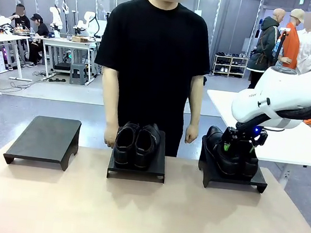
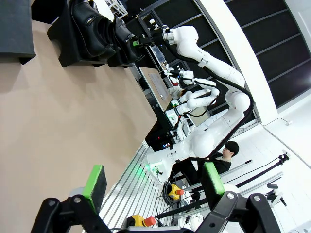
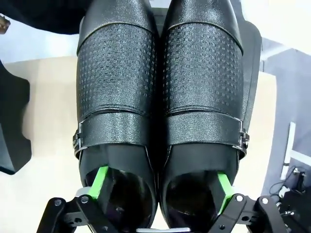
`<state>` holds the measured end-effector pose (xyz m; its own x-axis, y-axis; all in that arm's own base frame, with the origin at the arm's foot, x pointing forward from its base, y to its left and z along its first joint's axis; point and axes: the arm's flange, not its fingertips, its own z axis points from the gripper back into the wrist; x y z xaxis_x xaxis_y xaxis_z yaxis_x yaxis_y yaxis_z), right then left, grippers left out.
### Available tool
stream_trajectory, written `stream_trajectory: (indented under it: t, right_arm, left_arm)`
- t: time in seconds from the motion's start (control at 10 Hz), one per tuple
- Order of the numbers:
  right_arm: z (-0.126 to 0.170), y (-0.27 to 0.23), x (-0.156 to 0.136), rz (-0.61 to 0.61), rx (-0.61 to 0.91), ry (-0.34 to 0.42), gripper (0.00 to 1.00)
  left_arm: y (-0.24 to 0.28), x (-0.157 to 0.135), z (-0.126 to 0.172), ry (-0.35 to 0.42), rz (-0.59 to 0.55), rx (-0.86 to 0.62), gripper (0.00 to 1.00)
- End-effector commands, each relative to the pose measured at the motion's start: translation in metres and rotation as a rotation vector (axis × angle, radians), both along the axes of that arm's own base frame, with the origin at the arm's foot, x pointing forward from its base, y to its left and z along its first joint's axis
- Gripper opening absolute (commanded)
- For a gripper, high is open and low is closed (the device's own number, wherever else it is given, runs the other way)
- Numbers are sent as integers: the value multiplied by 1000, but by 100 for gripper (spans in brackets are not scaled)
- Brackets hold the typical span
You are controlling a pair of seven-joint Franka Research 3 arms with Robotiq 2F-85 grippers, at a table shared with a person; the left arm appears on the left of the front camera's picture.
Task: Place the shoes on the stand as instructed by the person.
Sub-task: Pick up another pair of Shoes and place it on the Shoes Stand indicated by the person.
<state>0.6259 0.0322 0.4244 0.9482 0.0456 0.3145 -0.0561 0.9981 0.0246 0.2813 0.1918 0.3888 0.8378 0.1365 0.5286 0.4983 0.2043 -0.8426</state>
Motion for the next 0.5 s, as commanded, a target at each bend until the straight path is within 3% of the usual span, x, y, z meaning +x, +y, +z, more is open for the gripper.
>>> stream_trajectory:
  t: [0.0,0.4]
  right_arm:
    - [0,0,0,0,0,-1,100]
    - [0,0,0,0,0,-1,100]
  left_arm:
    - [0,0,3,-8,0,-6,100]
    - [0,0,3,-8,0,-6,100]
